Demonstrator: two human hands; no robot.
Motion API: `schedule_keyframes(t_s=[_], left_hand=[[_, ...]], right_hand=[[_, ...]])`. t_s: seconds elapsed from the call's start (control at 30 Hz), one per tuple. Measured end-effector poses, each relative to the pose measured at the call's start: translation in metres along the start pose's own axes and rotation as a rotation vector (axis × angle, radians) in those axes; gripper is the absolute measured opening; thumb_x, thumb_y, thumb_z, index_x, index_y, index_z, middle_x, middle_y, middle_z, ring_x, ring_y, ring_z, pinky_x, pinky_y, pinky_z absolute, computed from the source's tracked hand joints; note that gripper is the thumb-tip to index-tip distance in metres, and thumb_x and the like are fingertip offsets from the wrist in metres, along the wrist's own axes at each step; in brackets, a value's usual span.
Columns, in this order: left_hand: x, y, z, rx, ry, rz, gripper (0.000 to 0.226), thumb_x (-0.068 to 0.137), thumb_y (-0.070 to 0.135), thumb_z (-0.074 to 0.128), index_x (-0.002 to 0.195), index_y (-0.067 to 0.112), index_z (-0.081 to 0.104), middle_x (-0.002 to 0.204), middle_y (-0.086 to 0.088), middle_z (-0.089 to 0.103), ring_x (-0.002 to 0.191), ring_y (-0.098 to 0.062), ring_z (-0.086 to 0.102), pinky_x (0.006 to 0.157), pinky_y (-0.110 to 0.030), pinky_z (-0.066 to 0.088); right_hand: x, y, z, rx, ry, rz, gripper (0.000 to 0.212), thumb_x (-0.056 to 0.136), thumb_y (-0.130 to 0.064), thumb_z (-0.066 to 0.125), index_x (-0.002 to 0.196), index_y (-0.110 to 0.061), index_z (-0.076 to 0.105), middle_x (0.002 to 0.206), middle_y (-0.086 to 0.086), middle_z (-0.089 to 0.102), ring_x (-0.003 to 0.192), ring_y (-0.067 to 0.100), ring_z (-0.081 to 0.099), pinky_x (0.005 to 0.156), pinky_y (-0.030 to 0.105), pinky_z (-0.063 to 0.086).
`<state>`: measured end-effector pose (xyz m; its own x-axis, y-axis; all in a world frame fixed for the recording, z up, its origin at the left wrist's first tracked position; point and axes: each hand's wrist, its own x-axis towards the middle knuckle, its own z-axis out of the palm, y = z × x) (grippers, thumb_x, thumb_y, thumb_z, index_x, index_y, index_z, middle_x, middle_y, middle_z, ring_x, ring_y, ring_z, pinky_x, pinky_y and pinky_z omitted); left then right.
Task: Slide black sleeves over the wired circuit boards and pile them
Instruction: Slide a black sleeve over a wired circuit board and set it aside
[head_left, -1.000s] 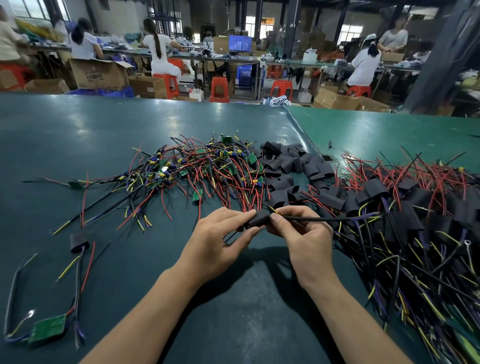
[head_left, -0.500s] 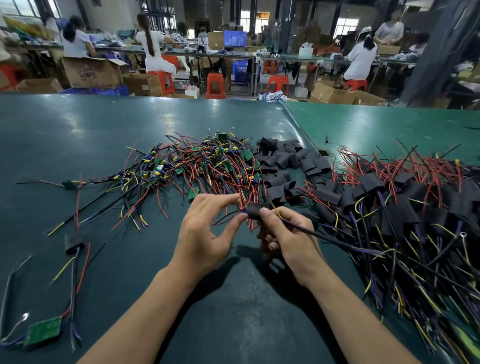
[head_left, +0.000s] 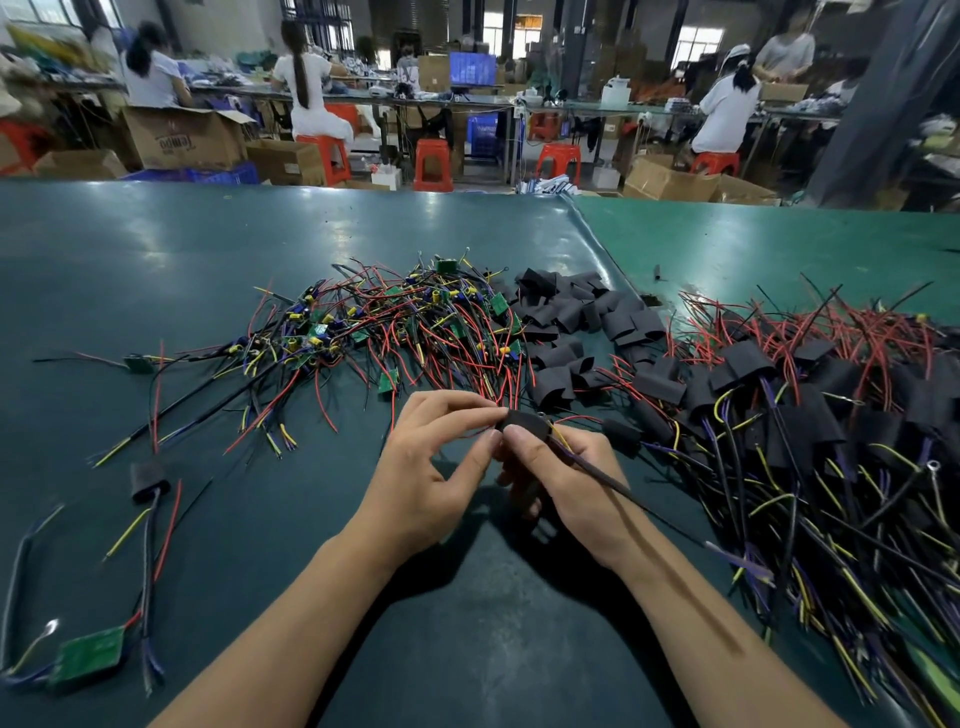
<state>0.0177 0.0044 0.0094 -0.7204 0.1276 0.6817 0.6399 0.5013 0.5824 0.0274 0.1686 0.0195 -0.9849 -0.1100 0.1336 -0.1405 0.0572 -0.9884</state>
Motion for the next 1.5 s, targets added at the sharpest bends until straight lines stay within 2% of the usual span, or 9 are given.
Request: schedule_keyframes(t_s=[0.1,0.23,0.33,0.57,0.9,1.1,1.23,1.33,1.5], left_hand=[[0.001,-0.002,0.000,0.054,0.014,0.009,0.026,0.092,0.019,0.062,0.115,0.013,0.072,0.114,0.003,0.064,0.112,-0.017,0.056,0.102,-0.025,0.040],[0.002,-0.005,-0.002,0.131,0.122,-0.086,0.019,0.090,0.020,0.062,0.105,0.014,0.073,0.104,0.009,0.064,0.105,-0.014,0.056,0.099,-0.017,0.037],[0.003,-0.009,-0.003,0.268,0.117,-0.172,0.019,0.088,0.022,0.063,0.101,0.013,0.074,0.103,0.004,0.068,0.104,-0.020,0.057,0.097,-0.033,0.043],[0.000,-0.022,-0.002,0.523,-0.196,-0.382,0.037,0.095,0.046,0.055,0.123,0.026,0.066,0.132,0.008,0.058,0.127,-0.018,0.039,0.099,-0.030,0.028],[0.004,-0.021,-0.005,0.484,0.022,-0.398,0.016,0.089,0.028,0.067,0.099,0.017,0.074,0.103,0.002,0.071,0.105,-0.027,0.056,0.089,-0.038,0.042],[0.008,-0.036,-0.017,0.781,-0.047,-0.655,0.037,0.095,0.040,0.054,0.123,0.016,0.060,0.120,-0.010,0.059,0.114,-0.031,0.047,0.094,-0.040,0.037],[0.010,-0.038,-0.014,0.682,-0.048,-0.641,0.028,0.098,0.021,0.051,0.124,0.015,0.060,0.114,-0.011,0.064,0.109,-0.031,0.055,0.091,-0.040,0.042],[0.010,-0.037,-0.014,0.462,0.084,-0.622,0.035,0.097,0.009,0.048,0.131,0.013,0.055,0.112,-0.009,0.061,0.108,-0.029,0.055,0.090,-0.038,0.040],[0.002,-0.020,-0.011,0.109,0.170,-0.422,0.032,0.095,0.009,0.040,0.123,0.014,0.056,0.060,0.004,0.047,0.051,-0.017,0.042,0.057,-0.033,0.033]], right_hand=[[0.001,-0.005,-0.001,0.097,0.106,0.001,0.026,0.094,-0.026,0.065,0.076,-0.011,0.074,0.066,0.007,0.070,0.056,0.016,0.062,0.050,0.026,0.048],[0.012,-0.026,-0.033,0.595,0.385,0.001,0.032,0.096,-0.035,0.055,0.076,-0.014,0.066,0.059,-0.001,0.064,0.046,0.009,0.055,0.041,0.018,0.041],[0.014,-0.033,-0.063,0.799,0.570,-0.042,0.031,0.093,-0.051,0.054,0.091,-0.021,0.063,0.072,-0.006,0.070,0.056,0.006,0.061,0.048,0.015,0.045],[0.014,-0.008,-0.034,0.449,0.457,-0.007,0.021,0.098,-0.014,0.053,0.085,-0.009,0.067,0.062,0.003,0.064,0.044,0.013,0.052,0.038,0.020,0.038],[0.012,0.004,-0.020,0.029,0.271,0.014,0.016,0.094,-0.012,0.061,0.081,-0.012,0.071,0.063,0.002,0.066,0.046,0.011,0.053,0.038,0.021,0.039],[0.008,0.006,-0.015,-0.040,0.183,-0.040,0.018,0.093,-0.014,0.064,0.078,-0.018,0.071,0.064,0.004,0.067,0.048,0.013,0.053,0.039,0.023,0.040],[0.007,0.013,-0.009,-0.167,0.139,-0.050,0.018,0.093,-0.018,0.064,0.078,-0.025,0.072,0.064,0.003,0.067,0.048,0.012,0.055,0.041,0.027,0.043],[0.009,0.016,-0.010,-0.175,0.148,-0.059,0.017,0.093,-0.022,0.064,0.079,-0.028,0.072,0.064,0.002,0.068,0.047,0.011,0.055,0.041,0.026,0.043],[0.011,0.021,-0.010,-0.240,0.154,-0.083,0.017,0.093,-0.023,0.064,0.081,-0.033,0.071,0.064,0.000,0.067,0.045,0.011,0.053,0.042,0.028,0.046]])
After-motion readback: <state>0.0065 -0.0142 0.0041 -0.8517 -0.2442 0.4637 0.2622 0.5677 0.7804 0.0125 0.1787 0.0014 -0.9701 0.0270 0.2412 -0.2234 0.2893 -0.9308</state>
